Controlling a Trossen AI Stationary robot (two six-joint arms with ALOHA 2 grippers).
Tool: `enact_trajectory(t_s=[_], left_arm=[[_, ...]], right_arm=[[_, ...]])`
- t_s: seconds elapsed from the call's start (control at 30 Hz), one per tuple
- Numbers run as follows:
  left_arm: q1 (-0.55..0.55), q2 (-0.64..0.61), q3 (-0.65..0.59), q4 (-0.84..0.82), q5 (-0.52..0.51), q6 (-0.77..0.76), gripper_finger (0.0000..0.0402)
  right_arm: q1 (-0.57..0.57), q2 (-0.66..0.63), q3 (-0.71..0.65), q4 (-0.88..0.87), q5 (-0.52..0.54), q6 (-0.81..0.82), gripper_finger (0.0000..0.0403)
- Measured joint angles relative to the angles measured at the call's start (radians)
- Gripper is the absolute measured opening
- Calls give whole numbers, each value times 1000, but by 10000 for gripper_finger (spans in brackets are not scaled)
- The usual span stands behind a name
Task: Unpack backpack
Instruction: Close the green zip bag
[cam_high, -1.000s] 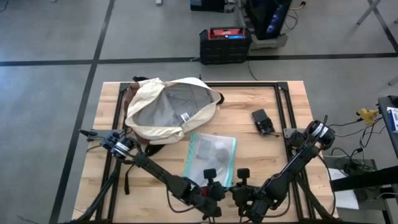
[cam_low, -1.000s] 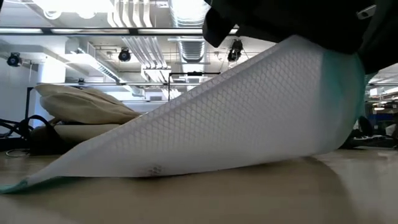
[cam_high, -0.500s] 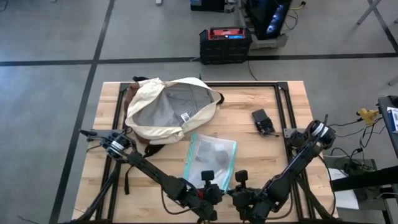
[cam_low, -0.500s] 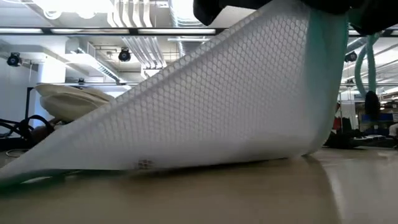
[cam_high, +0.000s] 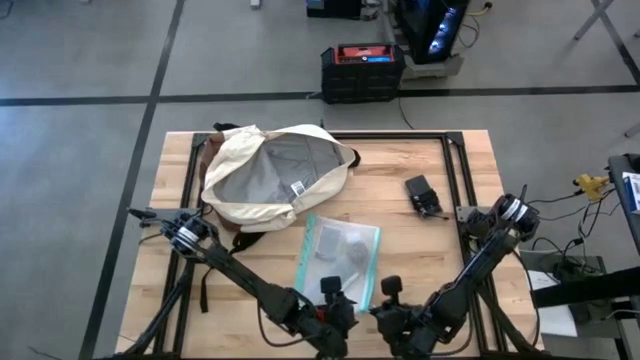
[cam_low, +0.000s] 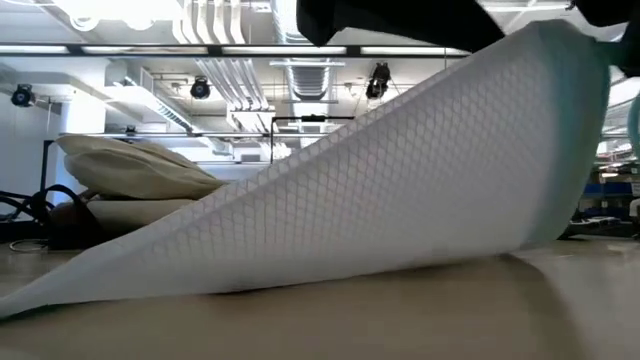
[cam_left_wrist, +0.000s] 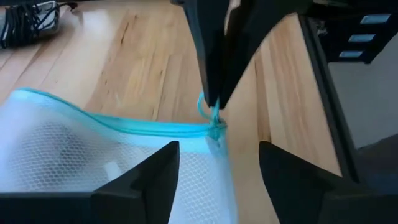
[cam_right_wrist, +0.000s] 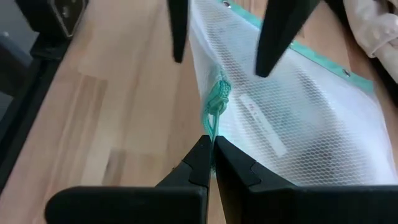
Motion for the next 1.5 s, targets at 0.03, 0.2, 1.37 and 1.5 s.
enact_trajectory(t_s=[0.03,0.2,1.37,1.5], left_arm=[[1,1,-3,1,-2,-1,205],[11,14,-11,46,-10,-16,190],[3,21,7,30,19,0,0],[3,20,7,45,26,-50,9]], right_arm=[[-1,0,0,0,3,3,0],[-1,0,0,2,6,9,0],[-2,62,-3,-20,84,-48,0],[1,62,5,-23,102,-157,0]])
